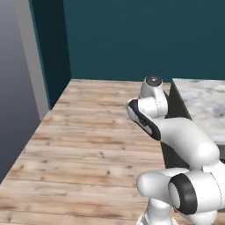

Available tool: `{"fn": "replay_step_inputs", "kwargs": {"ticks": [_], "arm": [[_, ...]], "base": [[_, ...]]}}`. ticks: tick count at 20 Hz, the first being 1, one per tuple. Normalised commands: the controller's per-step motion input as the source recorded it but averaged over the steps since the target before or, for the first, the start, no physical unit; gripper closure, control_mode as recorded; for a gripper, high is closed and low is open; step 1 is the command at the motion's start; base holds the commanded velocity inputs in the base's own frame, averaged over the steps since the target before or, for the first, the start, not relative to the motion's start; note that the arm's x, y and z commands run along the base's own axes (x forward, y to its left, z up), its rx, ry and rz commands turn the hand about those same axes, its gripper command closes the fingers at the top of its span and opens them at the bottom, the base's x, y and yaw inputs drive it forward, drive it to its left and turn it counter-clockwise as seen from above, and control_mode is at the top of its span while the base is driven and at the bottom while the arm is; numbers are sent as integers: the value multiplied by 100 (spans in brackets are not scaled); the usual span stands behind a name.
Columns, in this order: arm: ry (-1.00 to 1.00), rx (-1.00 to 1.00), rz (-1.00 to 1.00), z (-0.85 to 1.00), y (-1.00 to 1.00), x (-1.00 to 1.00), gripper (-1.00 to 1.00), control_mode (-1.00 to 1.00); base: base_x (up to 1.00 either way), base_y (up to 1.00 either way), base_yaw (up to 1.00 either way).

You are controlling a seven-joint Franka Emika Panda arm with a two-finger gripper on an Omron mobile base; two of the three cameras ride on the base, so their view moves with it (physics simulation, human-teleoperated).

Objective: Four empty soda cans are scattered around the kitchen. Gather all the cans and cluster them next to the stove for recycling.

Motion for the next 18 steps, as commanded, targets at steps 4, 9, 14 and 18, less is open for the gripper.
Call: {"fn": "replay_step_inputs", "kwargs": {"ticks": [4, 9, 14, 18], "arm": [[0, 0, 0, 0, 0, 0, -100, 100], [0, 0, 0, 0, 0, 0, -100, 100], [0, 0, 0, 0, 0, 0, -100, 100], [0, 0, 0, 0, 0, 0, -100, 100]], "base": [[67, 40, -26], [64, 40, -28], [59, 39, -30], [59, 39, -30]]}}
